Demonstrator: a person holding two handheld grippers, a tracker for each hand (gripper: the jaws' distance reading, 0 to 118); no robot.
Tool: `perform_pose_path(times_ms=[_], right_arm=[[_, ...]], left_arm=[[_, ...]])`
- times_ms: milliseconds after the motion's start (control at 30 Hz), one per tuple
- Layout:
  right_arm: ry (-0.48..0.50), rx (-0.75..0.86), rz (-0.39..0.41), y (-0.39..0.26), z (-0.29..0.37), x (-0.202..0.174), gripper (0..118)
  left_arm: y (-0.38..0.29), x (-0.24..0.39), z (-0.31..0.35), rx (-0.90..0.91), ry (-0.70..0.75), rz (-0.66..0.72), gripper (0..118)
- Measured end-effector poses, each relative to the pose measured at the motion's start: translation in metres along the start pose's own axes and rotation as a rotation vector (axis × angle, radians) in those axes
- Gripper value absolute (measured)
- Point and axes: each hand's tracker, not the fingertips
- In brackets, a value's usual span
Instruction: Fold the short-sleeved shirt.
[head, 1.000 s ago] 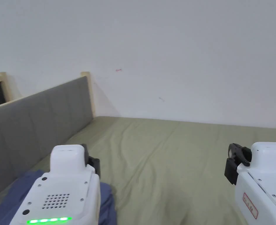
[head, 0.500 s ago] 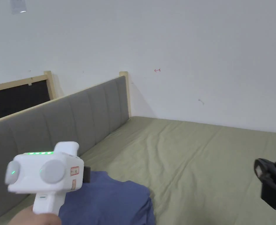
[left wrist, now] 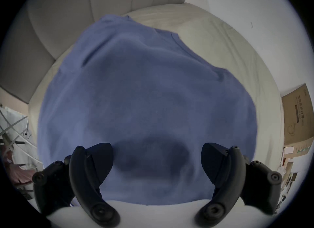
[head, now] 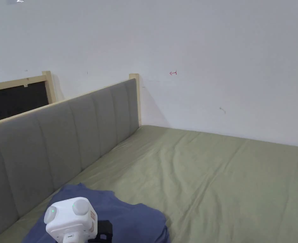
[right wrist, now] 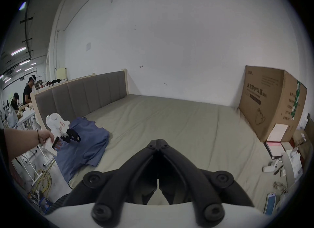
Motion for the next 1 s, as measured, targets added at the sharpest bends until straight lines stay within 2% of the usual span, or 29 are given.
perform_pose_path(times_ms=[33, 67, 133, 167, 267, 433, 467, 500, 533, 567, 600, 633, 700, 833, 900, 1000], right_arm=[[-0.003, -0.01, -0.013, -0.002, -0.002, 0.003, 0], [-0.009, -0.019, -0.023, -0.003, -0.004, 0.006, 0], [-0.03, -0.037, -0.036, -0.006, -0.008, 0.012, 0], [-0.039, -0.044, -0.044, -0.007, -0.009, 0.014, 0], [-0.044, -0.04, -0.076, -0.005, -0.01, 0.019, 0], [-0.058, -0.018, -0.1, 0.0, -0.009, 0.024, 0], [-0.06, -0.016, -0.104, 0.0, -0.009, 0.024, 0], [-0.06, -0.014, -0.108, 0.0, -0.008, 0.025, 0], [-0.057, -0.012, -0.113, 0.0, -0.006, 0.026, 0], [-0.053, -0.01, -0.117, 0.0, -0.005, 0.027, 0], [-0.05, -0.007, -0.117, 0.0, -0.004, 0.028, 0], [-0.049, -0.004, -0.117, 0.001, -0.003, 0.029, 0], [-0.047, 0.005, -0.12, 0.001, 0.0, 0.032, 0], [-0.051, 0.02, -0.141, 0.003, 0.005, 0.039, 0], [-0.055, 0.028, -0.157, 0.005, 0.008, 0.042, 0], [-0.052, 0.051, -0.178, 0.008, 0.015, 0.048, 0]], left_arm=[[-0.003, 0.002, -0.013, -0.014, -0.004, -0.018, 111], [-0.01, 0.0, -0.028, -0.045, 0.012, -0.035, 118], [-0.022, 0.008, -0.035, 0.014, 0.028, -0.124, 118], [-0.027, 0.011, -0.036, 0.05, 0.078, -0.121, 118], [-0.031, 0.017, -0.035, 0.058, 0.094, -0.102, 118], [-0.05, 0.02, -0.022, 0.124, 0.121, -0.148, 115], [-0.077, 0.033, 0.023, 0.171, 0.112, -0.165, 111], [-0.084, 0.034, 0.031, 0.207, 0.108, -0.18, 102], [-0.094, 0.034, 0.043, 0.263, 0.105, -0.188, 86], [-0.101, 0.033, 0.054, 0.299, 0.116, -0.192, 49], [-0.078, 0.02, 0.044, 0.307, 0.123, -0.193, 11], [-0.082, 0.015, 0.052, 0.306, 0.15, -0.194, 0], [-0.085, -0.005, 0.077, 0.373, -0.002, -0.114, 0], [-0.095, -0.001, 0.155, 0.544, 0.0, -0.106, 0], [-0.064, -0.018, 0.163, 0.602, 0.007, -0.149, 0], [-0.055, -0.022, 0.206, 0.728, -0.08, -0.155, 0]])
